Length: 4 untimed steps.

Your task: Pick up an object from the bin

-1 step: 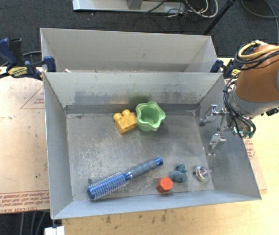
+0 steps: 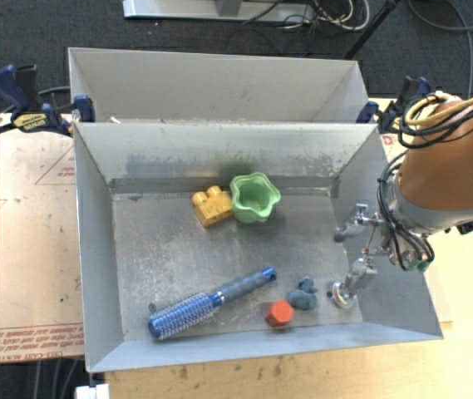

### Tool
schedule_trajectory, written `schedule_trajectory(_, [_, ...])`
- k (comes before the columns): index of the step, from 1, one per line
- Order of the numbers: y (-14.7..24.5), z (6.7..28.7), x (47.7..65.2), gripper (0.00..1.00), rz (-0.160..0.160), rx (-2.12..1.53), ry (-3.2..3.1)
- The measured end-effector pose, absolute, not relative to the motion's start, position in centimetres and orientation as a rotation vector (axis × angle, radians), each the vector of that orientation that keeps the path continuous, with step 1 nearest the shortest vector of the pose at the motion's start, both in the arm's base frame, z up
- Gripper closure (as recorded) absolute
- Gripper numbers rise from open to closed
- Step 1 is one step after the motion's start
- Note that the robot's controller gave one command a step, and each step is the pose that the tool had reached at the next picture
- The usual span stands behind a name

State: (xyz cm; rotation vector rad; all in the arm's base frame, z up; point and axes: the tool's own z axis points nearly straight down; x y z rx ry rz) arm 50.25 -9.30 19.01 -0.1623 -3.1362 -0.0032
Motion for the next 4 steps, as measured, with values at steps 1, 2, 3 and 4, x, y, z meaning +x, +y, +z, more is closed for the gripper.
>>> schedule_trajectory(1, [-8.5,7.3,49.5,0.00,0.001,0.036,-3.152])
schedule_trajectory(2, [-8.6,7.5,49.5,1.00,0.003,0.042,-3.153])
schedule_trajectory(3, [-8.6,22.9,50.4,1.00,0.003,0.315,-3.137])
schedule_trajectory(4, [-8.6,22.6,50.2,0.00,-0.001,0.313,-3.129])
